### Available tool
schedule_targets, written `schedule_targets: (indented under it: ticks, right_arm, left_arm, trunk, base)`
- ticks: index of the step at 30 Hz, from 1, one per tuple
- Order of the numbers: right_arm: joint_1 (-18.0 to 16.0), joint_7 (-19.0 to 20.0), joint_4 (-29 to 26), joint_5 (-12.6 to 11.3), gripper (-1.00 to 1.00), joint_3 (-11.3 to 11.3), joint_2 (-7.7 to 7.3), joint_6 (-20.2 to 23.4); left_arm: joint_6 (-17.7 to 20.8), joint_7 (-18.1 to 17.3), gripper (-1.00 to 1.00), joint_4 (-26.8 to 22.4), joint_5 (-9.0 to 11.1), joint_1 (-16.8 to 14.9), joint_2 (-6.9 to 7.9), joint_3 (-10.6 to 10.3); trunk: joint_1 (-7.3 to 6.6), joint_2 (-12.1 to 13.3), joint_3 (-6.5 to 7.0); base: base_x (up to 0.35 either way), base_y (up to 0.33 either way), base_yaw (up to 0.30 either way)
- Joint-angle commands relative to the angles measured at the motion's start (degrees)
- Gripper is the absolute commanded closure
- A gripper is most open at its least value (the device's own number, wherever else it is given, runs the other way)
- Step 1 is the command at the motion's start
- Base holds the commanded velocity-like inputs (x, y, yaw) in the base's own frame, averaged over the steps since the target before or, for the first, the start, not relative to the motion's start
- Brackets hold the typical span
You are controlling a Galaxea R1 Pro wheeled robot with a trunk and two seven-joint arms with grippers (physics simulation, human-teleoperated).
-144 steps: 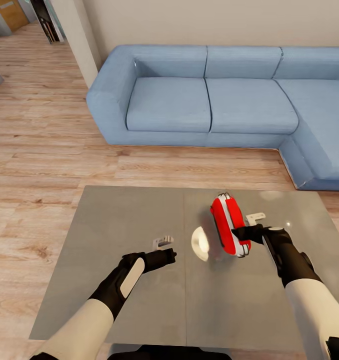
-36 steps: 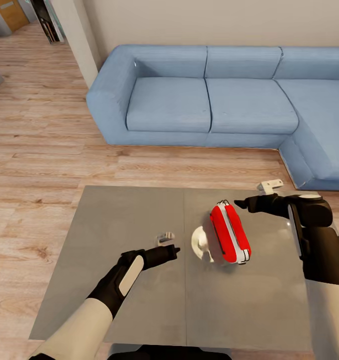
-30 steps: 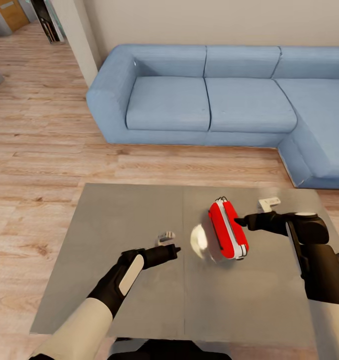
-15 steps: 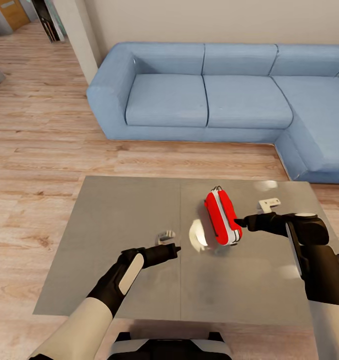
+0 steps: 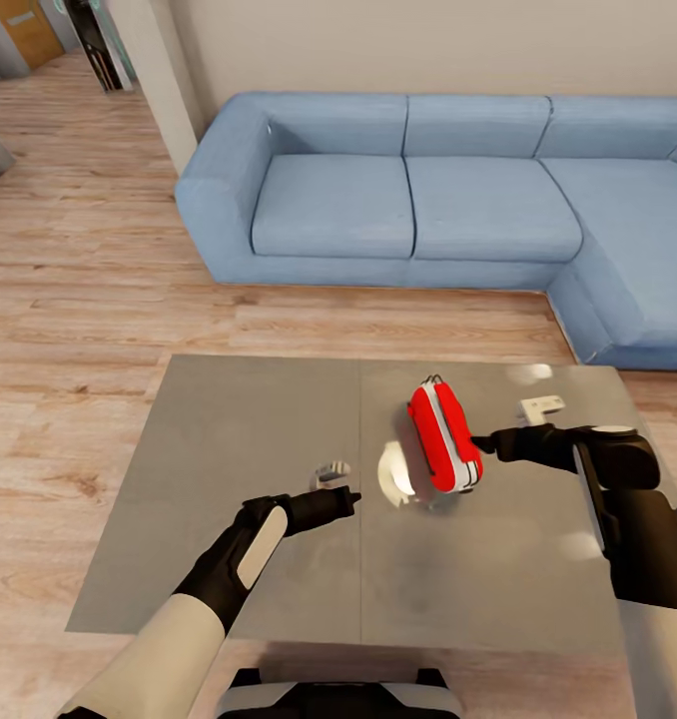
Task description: Turn on the radio receiver that's on the table in the living room.
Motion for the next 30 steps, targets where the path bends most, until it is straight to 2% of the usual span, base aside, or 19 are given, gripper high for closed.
schedule_targets:
  ticks: [1,5,7,10,13,15,18,24,25,26,30]
  right_arm:
    - [0.0,0.0,0.0,0.0,-1.00,-0.4,0.00,0.0]
    - [0.0,-0.1,0.1,0.1,-1.00,-1.9,0.00,0.0]
    - [0.5,-0.1,0.3,0.2,-1.00,-4.4,0.00,0.0]
    - [1.1,0.0,0.2,0.4,-1.00,-7.0,-0.02,0.0]
    - [1.5,-0.1,0.1,0.5,-1.00,-8.3,-0.31,0.0]
    - [2.5,-0.1,0.1,0.6,-1.00,-8.6,-1.51,0.0]
    - [3.3,-0.1,0.4,0.6,-1.00,-8.7,-2.06,0.0]
    - [3.4,-0.1,0.3,0.5,-1.00,-8.7,-2.04,0.0]
    - [3.9,-0.2,0.3,0.6,-1.00,-8.8,-2.07,0.0]
    - [7.1,-0.7,0.3,1.0,-1.00,-10.3,-2.16,0.0]
    - [11.7,-1.3,0.3,2.7,-1.00,-14.2,-2.09,0.0]
  left_arm:
    - [0.0,0.0,1.00,0.0,0.0,0.0,0.00,0.0]
    - [-0.2,0.1,1.00,-0.1,0.0,0.0,0.00,-0.2]
    - [-0.5,-0.1,1.00,-1.0,0.0,0.0,0.15,-0.1]
    - [-0.5,-0.1,1.00,-2.7,0.0,0.0,0.57,-0.1]
    - [-0.4,-0.1,1.00,-3.3,-0.1,0.0,0.86,0.0]
    - [0.2,-0.3,1.00,-4.4,0.1,0.0,1.92,0.0]
    - [0.6,-0.4,1.00,-5.9,0.7,0.0,3.76,0.0]
    - [0.6,-0.4,1.00,-6.1,0.3,0.0,3.89,-0.1]
    - [0.6,-0.4,1.00,-6.2,0.3,0.0,4.35,-0.1]
    - [1.4,-0.4,1.00,-6.3,0.2,0.2,6.21,-0.1]
    - [2.1,-0.6,1.00,-6.7,0.2,0.6,8.53,-0.2]
  trunk:
    - [0.00,0.0,0.09]
    - [0.00,0.0,0.46]
    - [0.00,0.0,0.64]
    - [0.00,0.0,0.91]
    - [0.00,0.0,1.18]
    - [0.00,0.0,1.36]
    - [0.00,0.0,1.48]
    - [0.00,0.0,1.96]
    - [0.00,0.0,2.05]
    - [0.00,0.0,2.14]
    - [0.00,0.0,2.51]
  base:
    - [0.000,0.000,0.000]
    - [0.000,0.000,0.000]
    - [0.000,0.000,0.000]
    - [0.000,0.000,0.000]
    - [0.000,0.000,0.000]
    - [0.000,0.000,0.000]
    - [0.000,0.000,0.000]
    - [0.000,0.000,0.000]
    - [0.000,0.000,0.000]
    - [0.000,0.000,0.000]
    - [0.000,0.000,0.000]
